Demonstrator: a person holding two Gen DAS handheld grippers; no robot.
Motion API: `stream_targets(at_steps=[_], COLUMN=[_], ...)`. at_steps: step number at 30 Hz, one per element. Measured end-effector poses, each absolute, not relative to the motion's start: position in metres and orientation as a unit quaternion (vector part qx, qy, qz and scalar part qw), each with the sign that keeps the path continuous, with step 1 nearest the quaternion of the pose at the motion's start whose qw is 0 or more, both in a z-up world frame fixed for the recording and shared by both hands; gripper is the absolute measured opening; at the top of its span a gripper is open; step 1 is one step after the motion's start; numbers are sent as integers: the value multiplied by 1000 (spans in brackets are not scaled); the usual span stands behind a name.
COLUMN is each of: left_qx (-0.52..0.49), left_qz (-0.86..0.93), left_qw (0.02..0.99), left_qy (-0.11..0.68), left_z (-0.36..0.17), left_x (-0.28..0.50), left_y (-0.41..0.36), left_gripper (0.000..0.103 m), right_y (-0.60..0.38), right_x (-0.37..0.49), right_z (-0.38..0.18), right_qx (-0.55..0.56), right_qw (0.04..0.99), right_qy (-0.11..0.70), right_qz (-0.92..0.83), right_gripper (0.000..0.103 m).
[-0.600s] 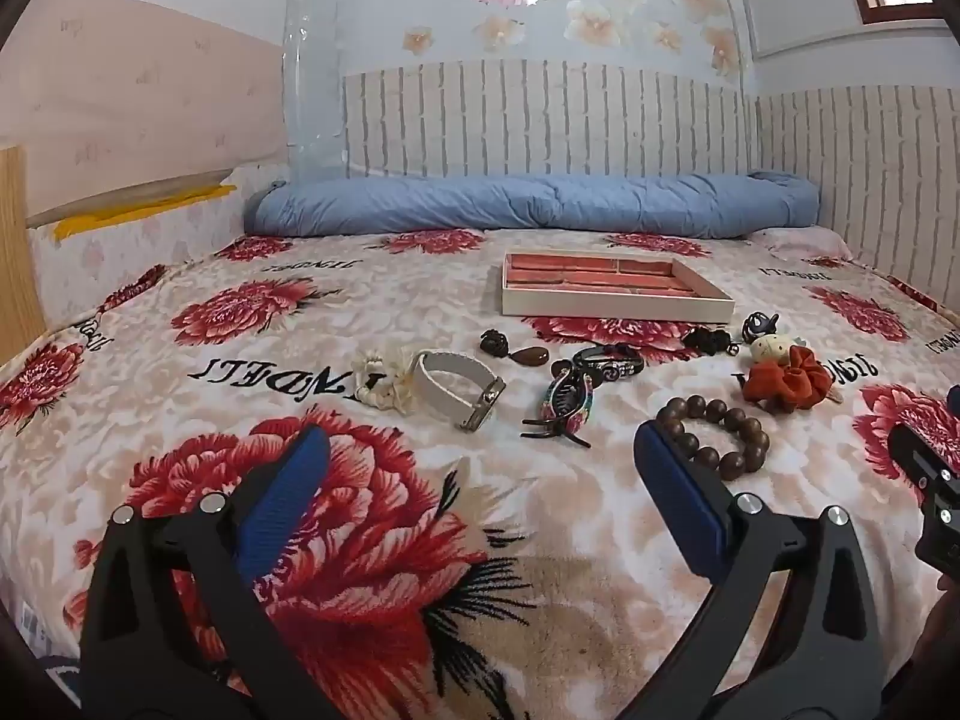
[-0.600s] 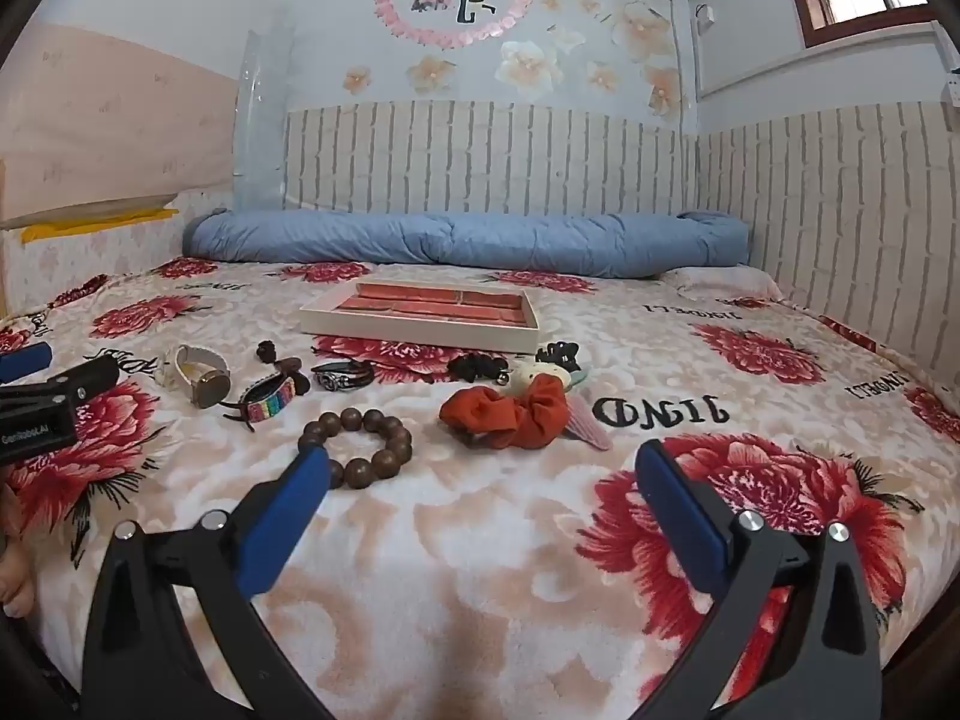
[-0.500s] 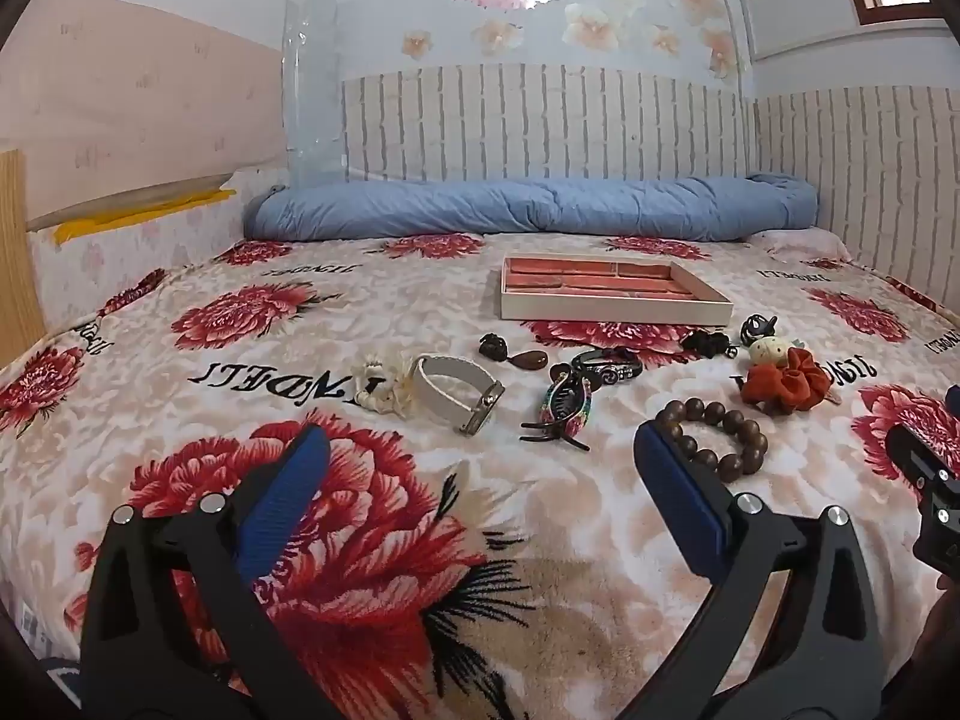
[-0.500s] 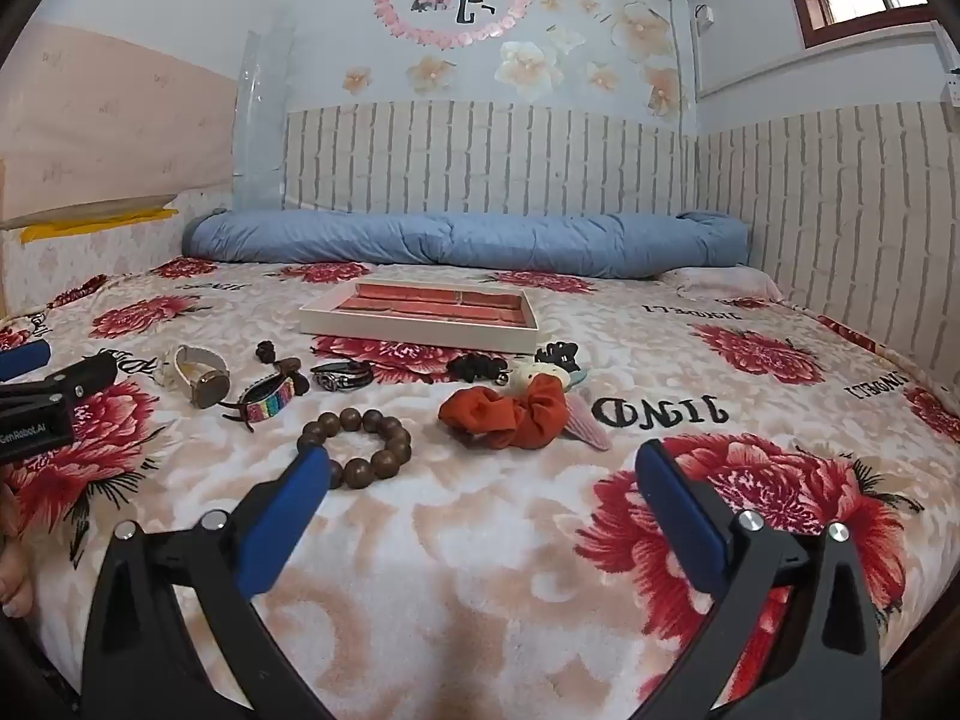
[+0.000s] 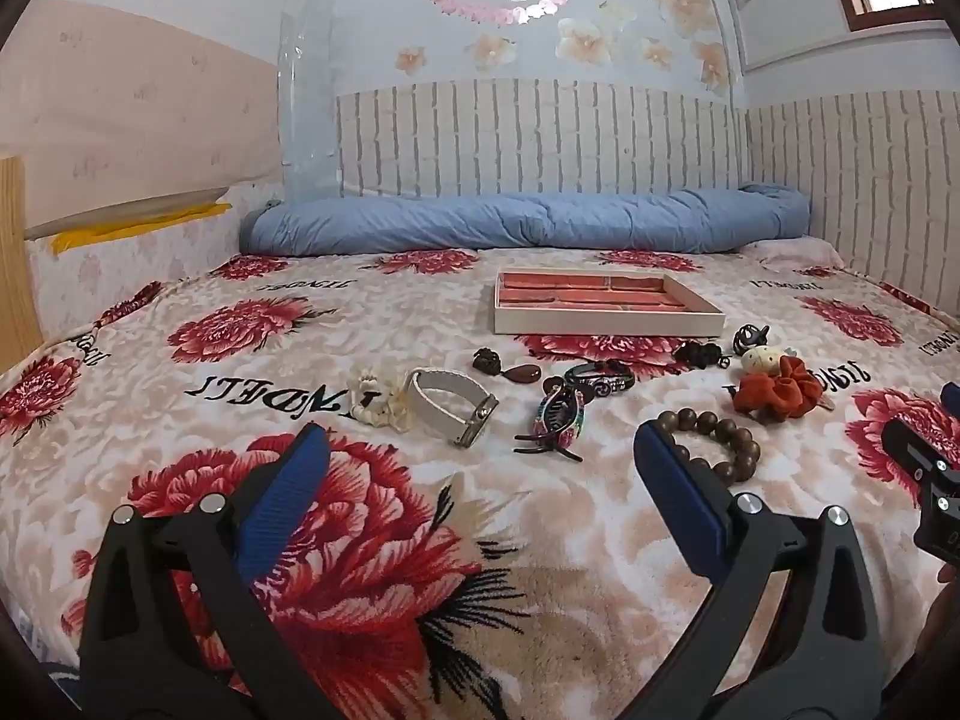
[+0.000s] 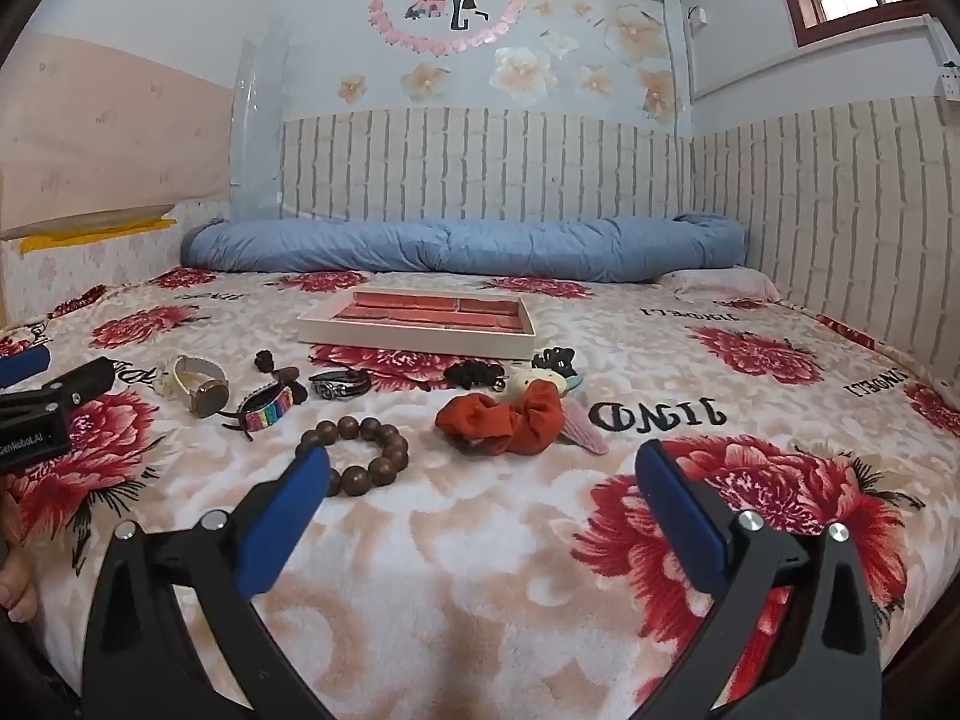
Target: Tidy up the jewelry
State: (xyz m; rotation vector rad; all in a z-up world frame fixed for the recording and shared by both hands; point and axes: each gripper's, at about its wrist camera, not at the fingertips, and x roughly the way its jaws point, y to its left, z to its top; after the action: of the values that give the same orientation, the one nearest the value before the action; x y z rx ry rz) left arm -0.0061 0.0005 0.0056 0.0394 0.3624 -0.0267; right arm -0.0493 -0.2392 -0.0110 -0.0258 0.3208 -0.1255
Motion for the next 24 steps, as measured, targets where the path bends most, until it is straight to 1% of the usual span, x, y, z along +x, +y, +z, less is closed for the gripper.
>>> stream_targets(at_steps=[24], left_qx=[20], left_qz=[-19], left_qw=[986], left_qy=[167], left_z=[7], left_x=[-9], left_y=[1], left_gripper=[98], right_y=[-237], right_x=[-53], right_z=[-7], right_qx=[-10], right_qw=[987], right_qy=[145], right_qz=[-63], right_gripper=[99])
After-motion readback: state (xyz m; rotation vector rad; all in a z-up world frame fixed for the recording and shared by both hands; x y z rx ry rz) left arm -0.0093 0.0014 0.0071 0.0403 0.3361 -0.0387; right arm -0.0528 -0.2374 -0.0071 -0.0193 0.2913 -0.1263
